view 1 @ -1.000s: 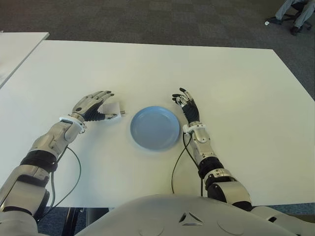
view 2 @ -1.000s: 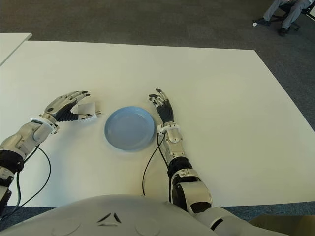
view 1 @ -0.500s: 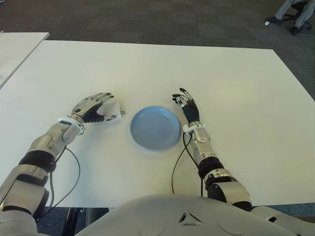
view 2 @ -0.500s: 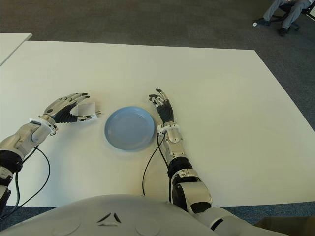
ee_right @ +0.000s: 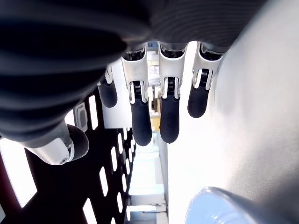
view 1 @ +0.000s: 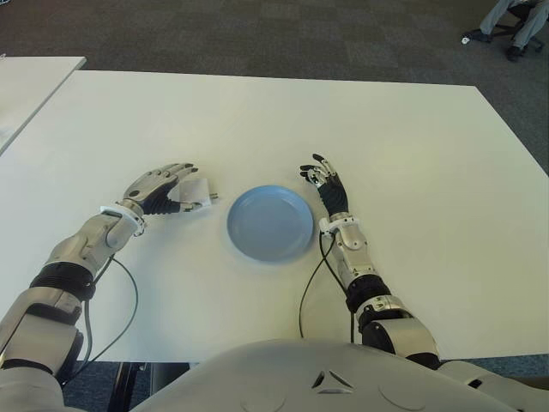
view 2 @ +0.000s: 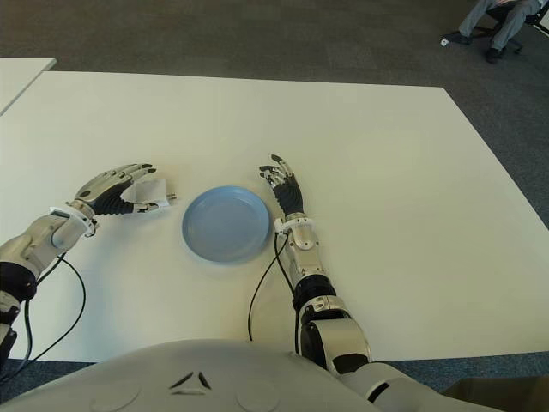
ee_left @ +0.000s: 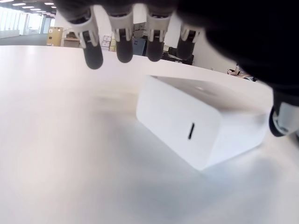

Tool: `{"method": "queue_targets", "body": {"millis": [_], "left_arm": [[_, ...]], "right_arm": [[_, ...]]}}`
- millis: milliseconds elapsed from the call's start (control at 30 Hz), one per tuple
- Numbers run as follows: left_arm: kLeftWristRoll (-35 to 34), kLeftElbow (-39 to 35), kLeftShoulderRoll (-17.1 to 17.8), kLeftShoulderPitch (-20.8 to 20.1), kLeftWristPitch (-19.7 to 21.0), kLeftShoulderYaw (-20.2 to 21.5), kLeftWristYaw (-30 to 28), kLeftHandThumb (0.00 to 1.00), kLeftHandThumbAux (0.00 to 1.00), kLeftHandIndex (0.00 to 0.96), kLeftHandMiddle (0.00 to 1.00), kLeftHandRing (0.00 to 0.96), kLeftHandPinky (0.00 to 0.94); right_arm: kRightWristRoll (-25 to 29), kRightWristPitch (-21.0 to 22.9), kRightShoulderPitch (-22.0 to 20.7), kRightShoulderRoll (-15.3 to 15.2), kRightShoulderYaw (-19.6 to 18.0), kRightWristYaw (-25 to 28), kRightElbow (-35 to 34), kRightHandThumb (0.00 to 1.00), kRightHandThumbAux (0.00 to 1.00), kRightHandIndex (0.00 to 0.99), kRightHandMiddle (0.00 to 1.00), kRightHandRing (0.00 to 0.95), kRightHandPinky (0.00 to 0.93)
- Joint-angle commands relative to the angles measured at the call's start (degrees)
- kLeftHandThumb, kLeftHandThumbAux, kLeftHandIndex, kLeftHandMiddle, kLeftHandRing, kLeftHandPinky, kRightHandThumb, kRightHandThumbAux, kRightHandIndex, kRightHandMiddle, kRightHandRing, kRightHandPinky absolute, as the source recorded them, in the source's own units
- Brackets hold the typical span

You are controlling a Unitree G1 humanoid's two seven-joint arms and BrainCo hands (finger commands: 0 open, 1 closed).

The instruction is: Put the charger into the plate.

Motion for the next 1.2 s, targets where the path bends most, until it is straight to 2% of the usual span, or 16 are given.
{"method": "queue_targets", "body": {"millis": [33,1033,1200], "left_arm": [[-0.43,-0.08,0.76,0.64,-0.47,-0.48,-1.8,0.198,0.364,0.0,0.014,0.053,0.136],[-1.22,-1.15,1.23,2.76,-0.32,-0.6,-5.18,0.199,0.37,0.0,0.062,0.088,0.132],[-0.08,1.22,0.22,2.25,-0.93,-1.83,-3.77,0.199,0.367,0.0,0.073,0.099,0.137]], "right_arm": [[0.58,2.32,2.06,0.78,0.0,0.07,0.83,0.0,0.501,0.127,0.344,0.309,0.237],[0.46,3.59,5.64,0.95,1.1,0.19,-5.33,0.0,0.512,0.132,0.347,0.315,0.254],[0.38,4.17,6.99,0.9,1.55,0.03,-7.63,0.0,0.513,0.136,0.349,0.319,0.256]]}}
